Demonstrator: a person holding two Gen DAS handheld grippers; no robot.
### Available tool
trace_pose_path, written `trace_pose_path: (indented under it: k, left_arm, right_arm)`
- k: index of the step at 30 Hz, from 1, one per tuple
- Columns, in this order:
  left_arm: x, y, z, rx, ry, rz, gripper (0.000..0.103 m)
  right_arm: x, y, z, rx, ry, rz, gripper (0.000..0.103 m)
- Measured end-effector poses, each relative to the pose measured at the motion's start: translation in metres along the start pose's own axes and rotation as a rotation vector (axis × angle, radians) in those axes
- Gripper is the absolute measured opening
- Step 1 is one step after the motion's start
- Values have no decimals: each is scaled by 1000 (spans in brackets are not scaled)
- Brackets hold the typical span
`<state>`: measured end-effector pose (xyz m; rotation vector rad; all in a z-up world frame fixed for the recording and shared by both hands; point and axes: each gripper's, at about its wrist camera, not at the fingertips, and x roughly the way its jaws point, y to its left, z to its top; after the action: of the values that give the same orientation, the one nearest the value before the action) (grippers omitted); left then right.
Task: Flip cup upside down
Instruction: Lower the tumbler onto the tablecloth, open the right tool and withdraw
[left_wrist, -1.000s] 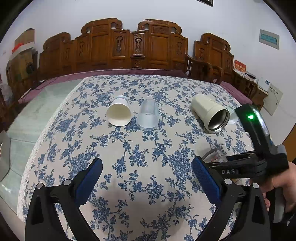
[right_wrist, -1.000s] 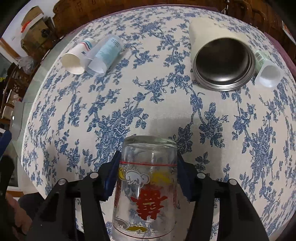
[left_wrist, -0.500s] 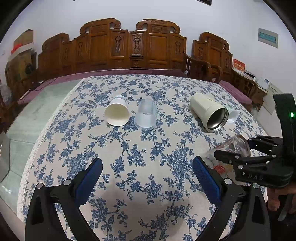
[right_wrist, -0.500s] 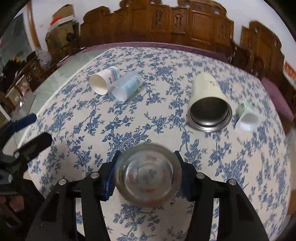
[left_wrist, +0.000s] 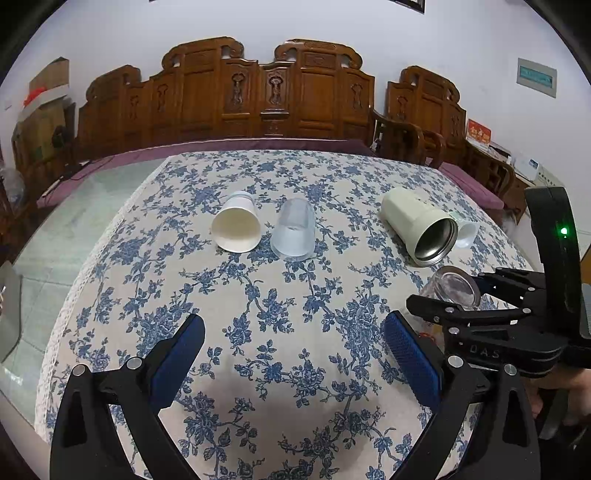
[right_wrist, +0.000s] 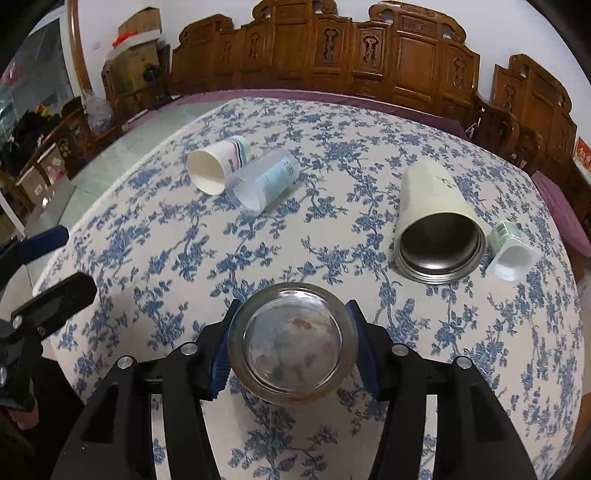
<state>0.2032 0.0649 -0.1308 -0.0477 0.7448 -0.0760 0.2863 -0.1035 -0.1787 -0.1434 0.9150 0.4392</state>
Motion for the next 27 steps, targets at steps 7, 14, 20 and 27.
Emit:
trace_pose_path:
  k: [7,14,20,27]
  left_arm:
    - [-1,1,0,-4,-3,0,94]
    - [1,0,-2,-3,5,14,94]
    - [-2,-5,-4,-4,19,28,94]
    - [-7,-12,-10,1,27,34,94]
  right_arm:
    - [-13,-2,-3,27,-37,14,58]
    - [-35,-7,-14,55,-81,8,67]
    - [-58,-17,-27,85,-120,-6,74]
    - [-76,-32,-44,132,-144,-21,82]
